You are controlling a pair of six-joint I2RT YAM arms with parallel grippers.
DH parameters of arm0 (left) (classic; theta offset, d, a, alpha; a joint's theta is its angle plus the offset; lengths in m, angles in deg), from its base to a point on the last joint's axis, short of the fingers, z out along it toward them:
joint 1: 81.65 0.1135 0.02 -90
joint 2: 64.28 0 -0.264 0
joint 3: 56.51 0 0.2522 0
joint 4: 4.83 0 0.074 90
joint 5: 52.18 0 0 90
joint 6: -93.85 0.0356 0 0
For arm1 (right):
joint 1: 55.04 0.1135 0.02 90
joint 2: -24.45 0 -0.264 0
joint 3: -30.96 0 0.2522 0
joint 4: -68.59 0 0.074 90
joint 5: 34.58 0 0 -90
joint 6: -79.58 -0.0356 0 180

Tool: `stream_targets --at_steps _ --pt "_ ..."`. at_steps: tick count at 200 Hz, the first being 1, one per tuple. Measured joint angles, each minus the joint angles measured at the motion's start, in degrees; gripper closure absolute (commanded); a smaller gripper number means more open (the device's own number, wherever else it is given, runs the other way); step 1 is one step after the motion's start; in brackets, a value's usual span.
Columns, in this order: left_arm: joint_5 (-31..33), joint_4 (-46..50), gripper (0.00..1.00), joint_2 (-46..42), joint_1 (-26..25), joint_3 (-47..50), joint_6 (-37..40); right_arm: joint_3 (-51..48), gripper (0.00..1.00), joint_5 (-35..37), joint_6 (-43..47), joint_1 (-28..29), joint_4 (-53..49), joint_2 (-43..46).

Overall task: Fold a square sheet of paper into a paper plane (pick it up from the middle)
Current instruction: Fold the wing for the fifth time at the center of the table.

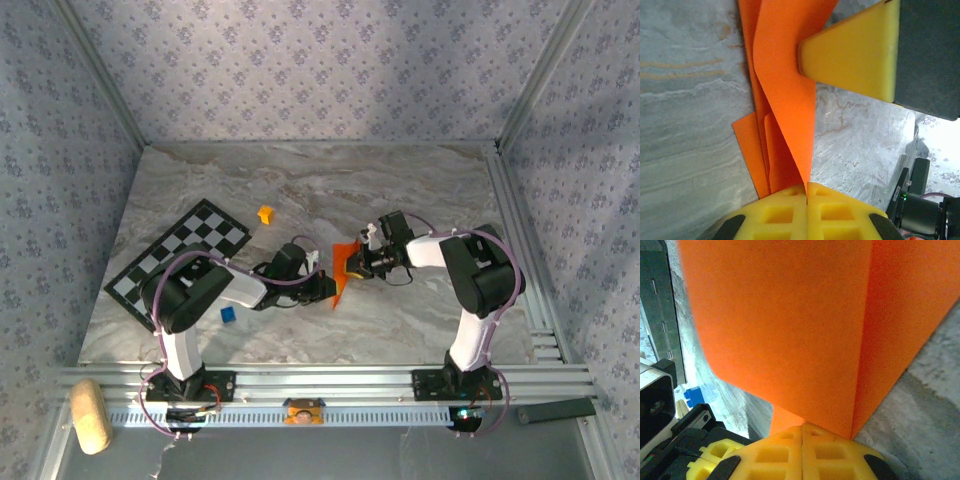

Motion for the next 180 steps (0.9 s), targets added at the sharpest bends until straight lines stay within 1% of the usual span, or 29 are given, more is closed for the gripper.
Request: stream_targets --at_steps 17,96,105,135,174,180 --pt "0.02 0.92 0.99 -0.13 -0.22 -0.35 0.74 0.09 0.93 0.00 0.24 0.00 -0.20 0.00" --pt "-0.04 4.11 0.90 -1.57 -0.22 -0.48 2.51 0.52 0.94 0.44 0.55 0.22 -1.20 -0.04" --pt "-0.20 4.96 0.91 -1.97 -0.22 -0.42 2.73 0.55 0.94 0.50 0.68 0.24 -1.31 -0.04" --pt "-0.57 5.97 1.00 -2.12 -0.22 -0.37 3.72 0.76 0.94 0.61 0.74 0.26 -1.68 -0.13" --pt "-0.83 6.23 1.00 -2.12 -0.22 -0.39 4.17 0.87 0.94 0.63 0.87 0.26 -1.92 -0.15" --pt "-0.85 6.25 0.97 -2.12 -0.22 -0.39 4.17 0.87 0.94 0.63 0.87 0.26 -1.95 -0.15"
